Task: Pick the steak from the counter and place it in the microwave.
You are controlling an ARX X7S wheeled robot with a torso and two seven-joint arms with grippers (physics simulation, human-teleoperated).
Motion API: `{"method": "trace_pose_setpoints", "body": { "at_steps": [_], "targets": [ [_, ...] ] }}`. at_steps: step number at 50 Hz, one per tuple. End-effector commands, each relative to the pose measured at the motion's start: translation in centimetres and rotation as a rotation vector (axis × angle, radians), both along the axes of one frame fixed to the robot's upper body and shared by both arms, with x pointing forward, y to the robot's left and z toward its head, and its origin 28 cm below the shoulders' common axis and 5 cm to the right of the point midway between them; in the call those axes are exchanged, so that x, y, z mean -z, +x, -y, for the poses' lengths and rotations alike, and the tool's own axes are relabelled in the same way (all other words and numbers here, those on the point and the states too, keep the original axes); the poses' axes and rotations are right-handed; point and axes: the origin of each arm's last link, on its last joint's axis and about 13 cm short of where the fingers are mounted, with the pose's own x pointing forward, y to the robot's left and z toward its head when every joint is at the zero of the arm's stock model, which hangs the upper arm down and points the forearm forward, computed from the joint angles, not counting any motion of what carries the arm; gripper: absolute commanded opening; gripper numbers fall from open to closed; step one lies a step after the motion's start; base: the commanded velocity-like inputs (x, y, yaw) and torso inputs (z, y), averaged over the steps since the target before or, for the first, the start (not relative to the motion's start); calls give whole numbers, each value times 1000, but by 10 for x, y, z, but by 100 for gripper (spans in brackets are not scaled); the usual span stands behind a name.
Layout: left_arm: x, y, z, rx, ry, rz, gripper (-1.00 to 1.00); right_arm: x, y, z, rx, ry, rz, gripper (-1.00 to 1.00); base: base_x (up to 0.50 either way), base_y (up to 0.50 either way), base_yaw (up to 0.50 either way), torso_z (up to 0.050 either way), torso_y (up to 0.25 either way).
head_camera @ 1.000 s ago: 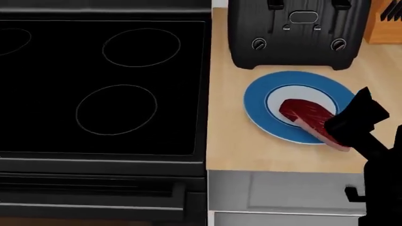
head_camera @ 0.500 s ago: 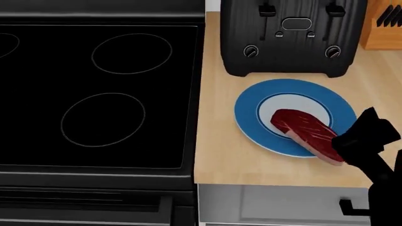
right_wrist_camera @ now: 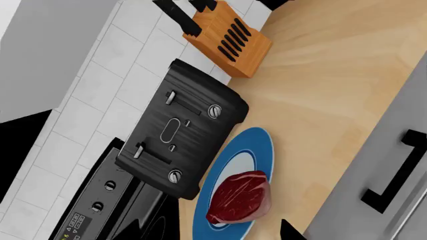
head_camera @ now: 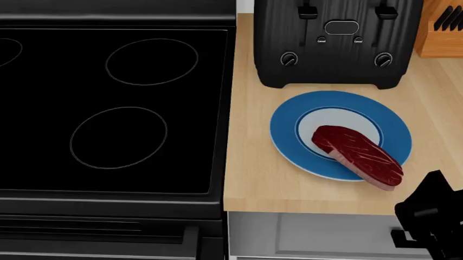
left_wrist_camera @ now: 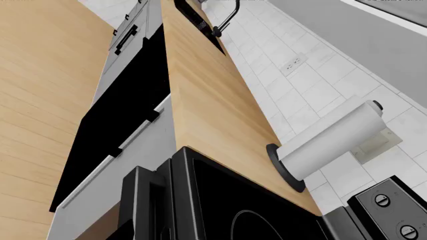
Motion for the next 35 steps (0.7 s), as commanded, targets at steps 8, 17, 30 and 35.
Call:
{"method": "trace_pose_setpoints", "body": {
  "at_steps": [8, 17, 30, 35],
  "targets": [
    [-2, -1, 3, -2, 42, -7, 100, 27, 13, 16, -33, 307, -12, 100, 0, 0, 0, 0, 0],
    [-3, -1, 4, 3, 48, -10, 100, 27, 27, 10, -102, 367, -27, 100, 0, 0, 0, 0, 0],
    [-3, -2, 4, 13, 60, -6, 100, 15, 53, 9, -148, 353, -9, 100, 0, 0, 0, 0, 0],
    [-4, -2, 5, 18, 64, -7, 100, 13, 59, 11, -133, 347, -13, 100, 0, 0, 0, 0, 0]
  ]
}}
